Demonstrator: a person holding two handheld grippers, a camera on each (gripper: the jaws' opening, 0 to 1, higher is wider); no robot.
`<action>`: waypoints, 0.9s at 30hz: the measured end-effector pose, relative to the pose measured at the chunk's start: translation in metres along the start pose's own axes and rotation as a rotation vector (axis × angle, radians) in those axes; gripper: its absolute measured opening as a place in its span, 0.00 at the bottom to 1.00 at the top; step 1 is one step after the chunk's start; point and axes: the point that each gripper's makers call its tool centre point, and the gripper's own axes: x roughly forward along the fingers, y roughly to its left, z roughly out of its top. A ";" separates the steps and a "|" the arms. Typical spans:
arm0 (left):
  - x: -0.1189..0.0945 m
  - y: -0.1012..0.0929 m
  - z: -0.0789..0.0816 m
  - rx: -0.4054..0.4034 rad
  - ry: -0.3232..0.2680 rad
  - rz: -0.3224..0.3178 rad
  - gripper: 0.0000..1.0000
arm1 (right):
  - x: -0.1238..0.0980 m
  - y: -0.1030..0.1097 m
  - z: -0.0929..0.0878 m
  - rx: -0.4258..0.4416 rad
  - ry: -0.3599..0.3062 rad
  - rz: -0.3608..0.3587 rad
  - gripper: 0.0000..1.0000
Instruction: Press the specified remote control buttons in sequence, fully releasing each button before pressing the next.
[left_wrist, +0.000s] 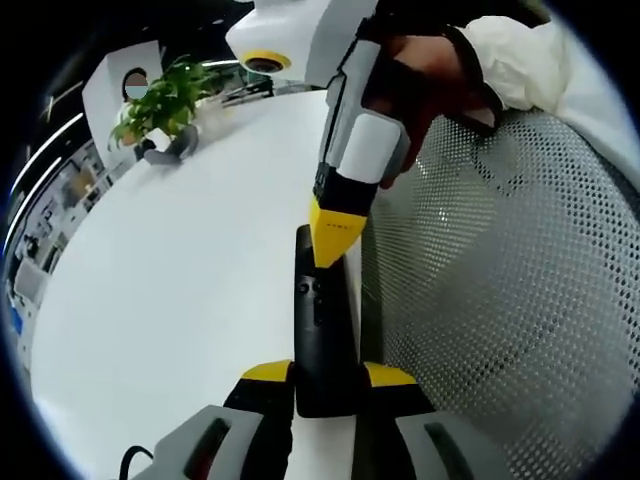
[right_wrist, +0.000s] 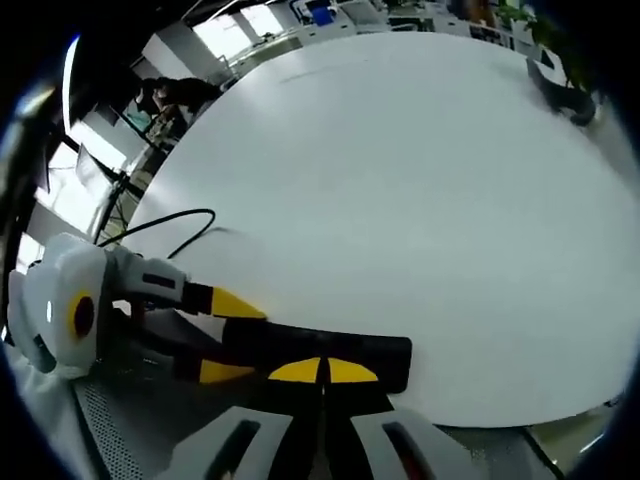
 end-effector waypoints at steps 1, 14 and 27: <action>0.000 0.000 0.000 0.000 0.001 0.000 0.25 | -0.001 -0.002 -0.001 0.015 0.006 -0.003 0.00; -0.001 -0.002 0.000 -0.005 0.026 -0.012 0.25 | -0.002 -0.005 -0.010 0.079 0.049 -0.003 0.00; -0.003 0.003 0.003 0.003 0.014 -0.002 0.24 | -0.002 -0.003 -0.010 0.099 0.049 0.015 0.00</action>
